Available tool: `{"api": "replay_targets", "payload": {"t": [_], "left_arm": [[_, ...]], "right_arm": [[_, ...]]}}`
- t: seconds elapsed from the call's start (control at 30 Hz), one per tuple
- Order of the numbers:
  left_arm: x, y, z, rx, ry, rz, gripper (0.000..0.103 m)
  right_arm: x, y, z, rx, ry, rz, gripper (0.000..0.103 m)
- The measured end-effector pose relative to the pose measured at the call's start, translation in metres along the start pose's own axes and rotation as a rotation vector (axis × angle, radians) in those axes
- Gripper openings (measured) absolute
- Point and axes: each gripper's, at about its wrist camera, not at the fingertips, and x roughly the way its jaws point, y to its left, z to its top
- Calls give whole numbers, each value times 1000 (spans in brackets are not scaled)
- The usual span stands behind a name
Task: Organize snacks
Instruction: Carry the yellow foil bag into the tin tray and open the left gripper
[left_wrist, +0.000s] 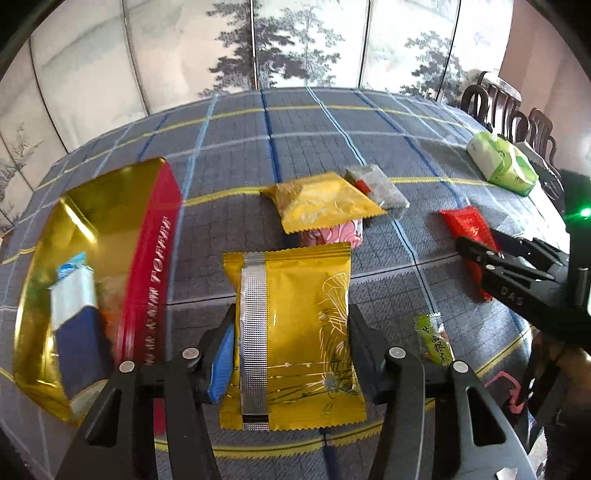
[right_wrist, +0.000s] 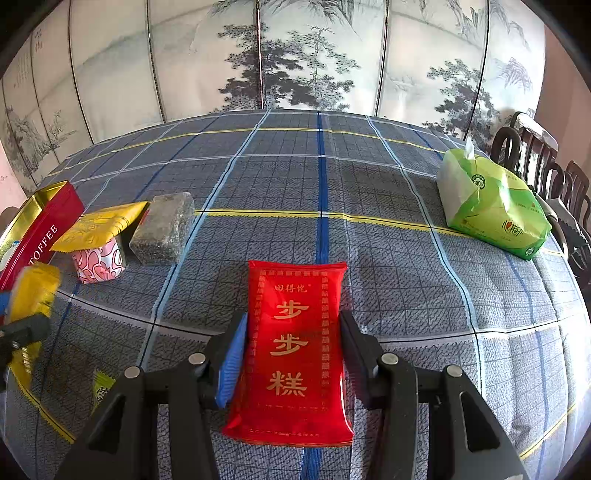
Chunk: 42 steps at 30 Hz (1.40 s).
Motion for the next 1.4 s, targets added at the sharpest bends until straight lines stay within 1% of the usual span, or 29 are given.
{"api": "replay_targets", "payload": {"t": [0.17, 0.3, 0.43, 0.57, 0.67, 0.83, 0.97, 1.1, 1.27, 1.4], "left_arm": [[-21, 10, 3, -9, -43, 18, 50], [-36, 25, 6, -53, -63, 16, 50], [-47, 41, 9, -79, -81, 41, 50], [-54, 64, 7, -107, -80, 61, 50], [-60, 83, 6, -128, -84, 93, 50], [-67, 120, 4, -197, -84, 124, 50], [-68, 150, 2, -227, -74, 158, 50], [-61, 174, -2, -255, -41, 185, 50], [-48, 192, -13, -274, 4, 212, 50], [-41, 200, -20, -299, 22, 216, 50]], "right_arm": [[0, 0, 0, 0, 0, 0, 50], [0, 1, 0, 0, 0, 0, 50], [0, 0, 0, 0, 0, -1, 50], [0, 0, 0, 0, 0, -1, 50], [0, 0, 0, -1, 0, -2, 50], [0, 1, 0, 0, 0, -1, 50], [0, 1, 0, -1, 0, -2, 50], [0, 1, 0, -1, 0, -2, 50], [0, 0, 1, 0, 1, -4, 50], [0, 0, 1, 0, 1, -5, 50]]}}
